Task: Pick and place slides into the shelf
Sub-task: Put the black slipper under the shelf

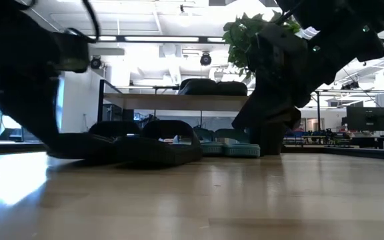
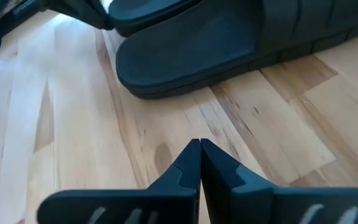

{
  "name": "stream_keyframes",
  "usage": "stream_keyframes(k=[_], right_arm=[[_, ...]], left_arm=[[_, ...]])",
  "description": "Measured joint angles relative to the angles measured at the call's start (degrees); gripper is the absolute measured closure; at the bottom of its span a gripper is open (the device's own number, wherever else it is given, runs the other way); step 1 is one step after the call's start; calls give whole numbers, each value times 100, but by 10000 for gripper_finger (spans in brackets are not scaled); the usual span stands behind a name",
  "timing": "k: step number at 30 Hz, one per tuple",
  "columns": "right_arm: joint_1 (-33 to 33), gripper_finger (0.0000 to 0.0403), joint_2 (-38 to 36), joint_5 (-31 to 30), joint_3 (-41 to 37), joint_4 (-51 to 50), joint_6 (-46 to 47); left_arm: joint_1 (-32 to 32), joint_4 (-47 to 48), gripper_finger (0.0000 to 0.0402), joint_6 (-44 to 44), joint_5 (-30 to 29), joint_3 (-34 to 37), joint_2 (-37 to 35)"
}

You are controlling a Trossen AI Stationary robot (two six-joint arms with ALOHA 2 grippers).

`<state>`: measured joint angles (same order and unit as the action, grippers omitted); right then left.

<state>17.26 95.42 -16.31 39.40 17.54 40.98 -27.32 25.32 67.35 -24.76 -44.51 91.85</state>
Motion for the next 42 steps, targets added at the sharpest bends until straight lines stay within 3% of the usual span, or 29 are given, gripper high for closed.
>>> stream_keyframes(k=[9,31,36,42], right_arm=[[72,403,0,-42,-2,-8,124],[656,403,2,-780,-4,-78,853],[667,403,2,-812,-4,-68,936],[479,403,2,-873,-4,-56,888]], left_arm=[[884,2,401,-394,-167,0,0],[3018,52,401,-1296,-458,0,0],[3108,4,401,-1311,-345,0,-1],[2538,-36,399,-1300,-28,2,-27]])
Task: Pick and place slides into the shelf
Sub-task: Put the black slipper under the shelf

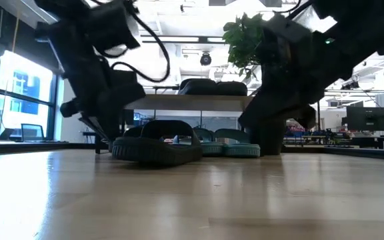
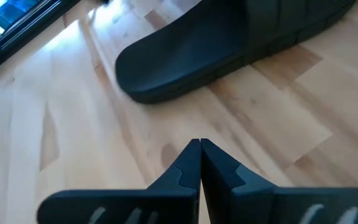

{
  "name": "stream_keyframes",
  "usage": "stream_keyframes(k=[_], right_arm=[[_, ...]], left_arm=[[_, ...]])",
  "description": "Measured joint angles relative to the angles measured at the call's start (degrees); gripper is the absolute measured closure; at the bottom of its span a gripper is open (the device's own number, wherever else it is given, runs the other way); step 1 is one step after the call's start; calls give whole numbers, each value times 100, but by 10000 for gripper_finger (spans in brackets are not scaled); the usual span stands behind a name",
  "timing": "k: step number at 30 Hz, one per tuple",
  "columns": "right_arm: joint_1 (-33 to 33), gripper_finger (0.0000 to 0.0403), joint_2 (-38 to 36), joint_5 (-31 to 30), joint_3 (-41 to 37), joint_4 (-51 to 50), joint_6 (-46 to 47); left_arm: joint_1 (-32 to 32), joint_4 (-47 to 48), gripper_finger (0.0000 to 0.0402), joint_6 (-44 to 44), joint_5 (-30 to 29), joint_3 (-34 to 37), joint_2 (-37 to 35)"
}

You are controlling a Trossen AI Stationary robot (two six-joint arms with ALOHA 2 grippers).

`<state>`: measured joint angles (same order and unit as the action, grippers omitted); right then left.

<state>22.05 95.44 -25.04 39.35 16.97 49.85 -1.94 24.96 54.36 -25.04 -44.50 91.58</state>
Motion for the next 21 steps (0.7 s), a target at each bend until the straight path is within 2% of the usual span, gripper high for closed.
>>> stream_keyframes(k=[3,6,10,12,15,18,21], right_arm=[[-187,403,0,69,0,62,-38],[-404,403,66,432,-5,417,-193],[-519,403,390,605,-207,1605,-293],[-503,403,633,398,-332,2187,-60],[-471,403,921,-337,-302,2339,270],[-570,403,1080,-902,112,1589,833],[-769,403,1285,-1107,649,781,905]], left_arm=[[-418,-102,399,34,36,1,-89],[-861,-349,399,5,111,1,-285],[-1422,-491,399,-176,135,1,-788],[-1664,-509,399,-317,147,-2,-1109],[-1924,-415,399,-605,169,1,-1651],[-2084,-300,399,-936,206,-2,-2140],[-2187,-146,398,-1234,215,-2,-2548]])
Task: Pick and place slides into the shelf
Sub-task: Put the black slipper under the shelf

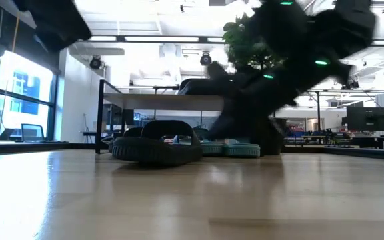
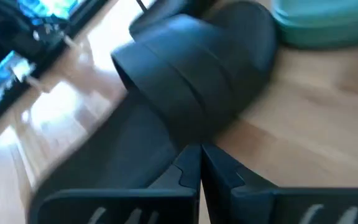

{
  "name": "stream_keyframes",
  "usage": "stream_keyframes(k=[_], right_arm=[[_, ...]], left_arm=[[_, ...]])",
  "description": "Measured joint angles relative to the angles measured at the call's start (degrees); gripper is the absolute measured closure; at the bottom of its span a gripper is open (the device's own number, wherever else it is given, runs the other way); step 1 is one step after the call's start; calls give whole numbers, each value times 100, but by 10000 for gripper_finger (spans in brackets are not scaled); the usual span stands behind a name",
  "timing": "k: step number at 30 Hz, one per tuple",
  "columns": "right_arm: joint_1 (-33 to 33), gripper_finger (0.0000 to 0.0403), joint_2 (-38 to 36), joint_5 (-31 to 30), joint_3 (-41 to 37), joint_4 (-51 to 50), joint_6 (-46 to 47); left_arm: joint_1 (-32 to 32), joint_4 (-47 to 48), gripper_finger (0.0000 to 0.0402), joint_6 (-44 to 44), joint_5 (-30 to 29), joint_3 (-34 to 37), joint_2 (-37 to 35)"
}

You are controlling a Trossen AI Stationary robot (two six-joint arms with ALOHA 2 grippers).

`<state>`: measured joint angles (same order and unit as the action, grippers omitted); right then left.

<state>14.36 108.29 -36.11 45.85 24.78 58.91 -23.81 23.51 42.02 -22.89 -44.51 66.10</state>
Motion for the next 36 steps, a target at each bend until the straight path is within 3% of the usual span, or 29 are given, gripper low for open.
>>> stream_keyframes(k=[5,12,29,36], right_arm=[[-252,403,481,-25,1025,-932,281],[-242,403,890,-282,1741,-1656,820],[-876,403,916,84,1807,-1306,356],[-838,403,881,98,1807,-1332,228]], left_arm=[[-72,343,398,-573,161,2,-520],[-68,567,399,-955,537,1,-843],[-57,350,399,-1167,275,2,-900],[-57,354,399,-1163,265,0,-898]])
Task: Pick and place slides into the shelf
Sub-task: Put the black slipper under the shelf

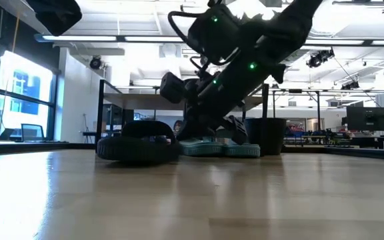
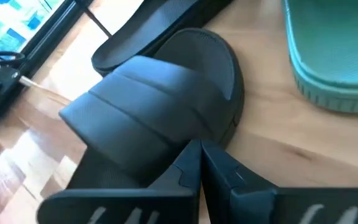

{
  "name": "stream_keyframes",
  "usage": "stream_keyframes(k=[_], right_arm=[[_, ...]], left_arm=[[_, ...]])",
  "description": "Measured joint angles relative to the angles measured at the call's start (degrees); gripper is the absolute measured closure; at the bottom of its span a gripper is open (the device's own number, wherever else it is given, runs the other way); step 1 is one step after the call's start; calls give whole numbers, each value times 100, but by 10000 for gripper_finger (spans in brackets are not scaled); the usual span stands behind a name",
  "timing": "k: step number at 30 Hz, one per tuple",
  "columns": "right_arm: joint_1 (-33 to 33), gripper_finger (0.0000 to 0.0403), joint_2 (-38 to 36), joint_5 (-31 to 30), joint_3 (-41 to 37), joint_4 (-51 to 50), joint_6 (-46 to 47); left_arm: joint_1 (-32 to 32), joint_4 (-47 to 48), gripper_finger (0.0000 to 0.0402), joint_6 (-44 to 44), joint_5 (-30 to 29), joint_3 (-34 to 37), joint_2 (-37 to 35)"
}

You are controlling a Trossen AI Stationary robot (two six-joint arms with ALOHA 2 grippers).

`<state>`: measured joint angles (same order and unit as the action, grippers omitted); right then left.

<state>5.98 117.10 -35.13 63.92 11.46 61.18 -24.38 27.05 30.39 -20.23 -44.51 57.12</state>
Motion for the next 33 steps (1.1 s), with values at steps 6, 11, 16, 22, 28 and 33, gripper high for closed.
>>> stream_keyframes(k=[6,11,16,22,28,33], right_arm=[[317,403,-222,120,-2,-53,-214],[811,403,-873,755,-2,-380,-863],[1338,403,-1043,2162,10,-266,-1637],[1670,403,-708,1186,508,-1122,-1636],[1484,403,-201,1628,1130,-1403,-2250],[1335,403,257,2027,1436,-1386,-2268]], left_arm=[[0,4,399,-2,-9,2,0],[0,11,399,-57,-35,2,0],[0,16,399,-334,8,2,0],[0,52,399,-608,332,2,1],[-2,168,399,-809,1318,2,2],[-1,339,399,-751,1513,2,2]])
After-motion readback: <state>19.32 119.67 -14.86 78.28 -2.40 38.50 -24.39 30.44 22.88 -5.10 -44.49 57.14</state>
